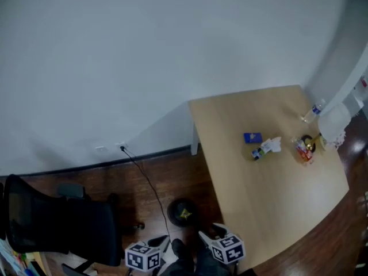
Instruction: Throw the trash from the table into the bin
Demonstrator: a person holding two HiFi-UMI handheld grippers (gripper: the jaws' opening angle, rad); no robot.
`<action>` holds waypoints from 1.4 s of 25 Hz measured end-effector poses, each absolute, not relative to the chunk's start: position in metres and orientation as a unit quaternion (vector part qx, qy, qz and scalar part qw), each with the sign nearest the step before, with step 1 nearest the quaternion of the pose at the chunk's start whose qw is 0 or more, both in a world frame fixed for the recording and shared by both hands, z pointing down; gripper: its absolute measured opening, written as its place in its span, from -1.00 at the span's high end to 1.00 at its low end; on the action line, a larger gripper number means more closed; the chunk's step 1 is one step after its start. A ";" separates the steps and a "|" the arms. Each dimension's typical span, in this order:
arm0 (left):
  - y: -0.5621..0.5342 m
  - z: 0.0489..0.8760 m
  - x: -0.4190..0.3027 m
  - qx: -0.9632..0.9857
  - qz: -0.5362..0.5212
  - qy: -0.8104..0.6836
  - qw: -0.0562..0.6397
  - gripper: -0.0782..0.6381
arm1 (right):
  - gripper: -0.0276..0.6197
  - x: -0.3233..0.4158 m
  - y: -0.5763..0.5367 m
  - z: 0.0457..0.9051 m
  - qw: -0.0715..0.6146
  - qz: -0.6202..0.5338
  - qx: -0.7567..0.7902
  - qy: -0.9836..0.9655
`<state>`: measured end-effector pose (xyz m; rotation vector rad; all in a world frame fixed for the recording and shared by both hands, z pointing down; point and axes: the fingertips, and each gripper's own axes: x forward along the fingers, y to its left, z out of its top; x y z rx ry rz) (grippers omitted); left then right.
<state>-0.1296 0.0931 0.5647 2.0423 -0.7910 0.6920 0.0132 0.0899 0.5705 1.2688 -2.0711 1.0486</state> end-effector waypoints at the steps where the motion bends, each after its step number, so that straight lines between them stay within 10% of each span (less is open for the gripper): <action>1: 0.095 0.555 -0.125 0.821 0.266 -0.302 0.404 0.77 | 0.20 0.015 0.094 0.559 0.240 0.381 0.470 -0.759; 22: 0.113 0.533 -0.080 0.862 0.280 -0.244 0.344 0.77 | 0.20 0.023 0.119 0.521 0.216 0.361 0.535 -0.733; 35: 0.052 0.530 -0.042 0.860 0.318 -0.238 0.321 0.77 | 0.20 0.202 0.033 0.532 0.150 0.344 0.720 -0.584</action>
